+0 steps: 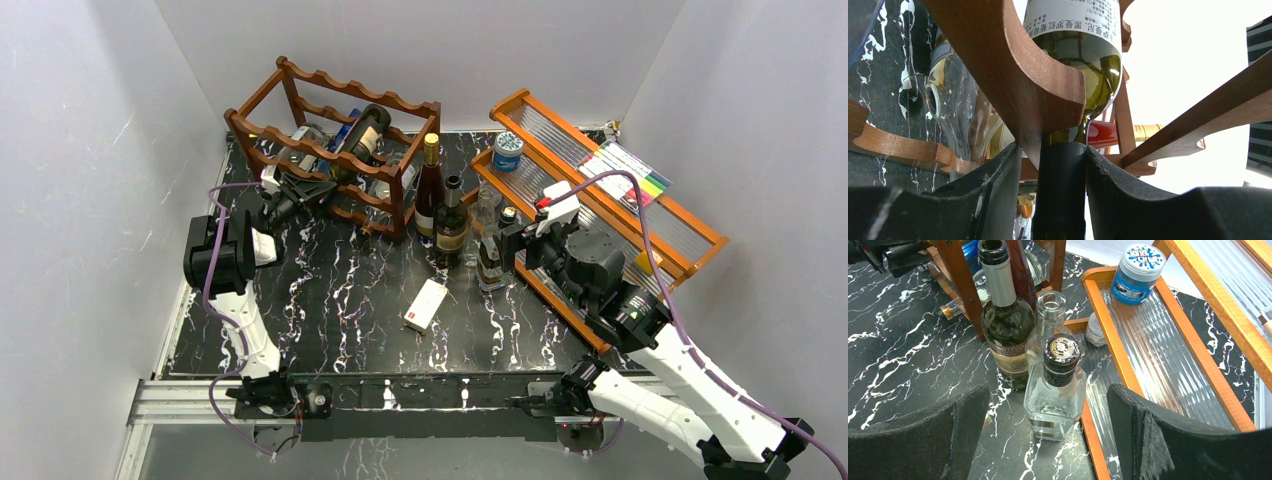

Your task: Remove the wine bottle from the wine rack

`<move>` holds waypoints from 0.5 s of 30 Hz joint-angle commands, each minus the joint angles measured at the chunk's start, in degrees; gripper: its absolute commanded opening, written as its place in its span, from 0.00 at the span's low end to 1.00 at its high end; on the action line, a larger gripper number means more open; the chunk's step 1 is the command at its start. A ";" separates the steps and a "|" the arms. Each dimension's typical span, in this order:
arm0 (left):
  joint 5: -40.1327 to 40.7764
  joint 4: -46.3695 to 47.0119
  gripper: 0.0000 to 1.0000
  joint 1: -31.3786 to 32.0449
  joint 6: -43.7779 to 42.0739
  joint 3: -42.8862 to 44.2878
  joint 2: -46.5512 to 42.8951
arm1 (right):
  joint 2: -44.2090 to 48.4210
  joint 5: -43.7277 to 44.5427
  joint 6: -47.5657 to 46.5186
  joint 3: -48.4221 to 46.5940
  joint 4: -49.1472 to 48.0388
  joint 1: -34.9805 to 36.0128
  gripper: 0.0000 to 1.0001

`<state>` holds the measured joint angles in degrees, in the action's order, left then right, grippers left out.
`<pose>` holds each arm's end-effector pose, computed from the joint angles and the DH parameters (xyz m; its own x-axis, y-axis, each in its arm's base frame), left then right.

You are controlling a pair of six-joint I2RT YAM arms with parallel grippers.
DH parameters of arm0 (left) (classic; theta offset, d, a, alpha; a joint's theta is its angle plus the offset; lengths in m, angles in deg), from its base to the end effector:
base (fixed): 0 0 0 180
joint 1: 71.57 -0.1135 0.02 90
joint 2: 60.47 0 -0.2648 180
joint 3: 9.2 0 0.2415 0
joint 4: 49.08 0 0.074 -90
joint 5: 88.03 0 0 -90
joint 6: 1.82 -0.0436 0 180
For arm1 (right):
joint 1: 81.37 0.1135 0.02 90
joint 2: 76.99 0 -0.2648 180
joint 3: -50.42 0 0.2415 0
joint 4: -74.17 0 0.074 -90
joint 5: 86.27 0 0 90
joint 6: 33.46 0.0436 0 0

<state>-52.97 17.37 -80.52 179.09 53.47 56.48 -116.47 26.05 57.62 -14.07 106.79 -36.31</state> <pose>0.3788 0.0235 0.1744 -0.7043 -0.6924 -0.1570 0.1971 0.0218 -0.9801 0.1161 0.0929 0.3688 -0.1009 -0.0764 -0.9920 -0.3871 0.9215 -0.0316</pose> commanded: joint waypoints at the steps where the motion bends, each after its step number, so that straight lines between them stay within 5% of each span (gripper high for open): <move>1: -4.26 15.91 0.00 -0.38 3.83 0.34 -6.52 | 0.08 -0.08 -0.55 -1.89 -2.99 -0.08 0.98; 3: -4.52 14.15 0.00 -0.37 3.08 0.05 -7.08 | -0.10 -0.34 -0.56 -1.86 -3.10 -0.06 0.98; 10: -5.79 8.24 0.41 -1.52 -1.61 -2.67 -8.49 | -0.50 -0.44 -0.62 -1.95 -3.39 -0.06 0.98; 15: -6.85 5.55 0.55 -2.47 -4.47 -3.72 -10.16 | -0.57 -0.44 -0.73 -1.95 -3.56 -0.06 0.98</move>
<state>-54.15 17.26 -82.16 177.02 49.71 53.60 -117.32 25.79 57.62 -14.07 106.64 -36.31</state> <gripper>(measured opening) 0.517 0.981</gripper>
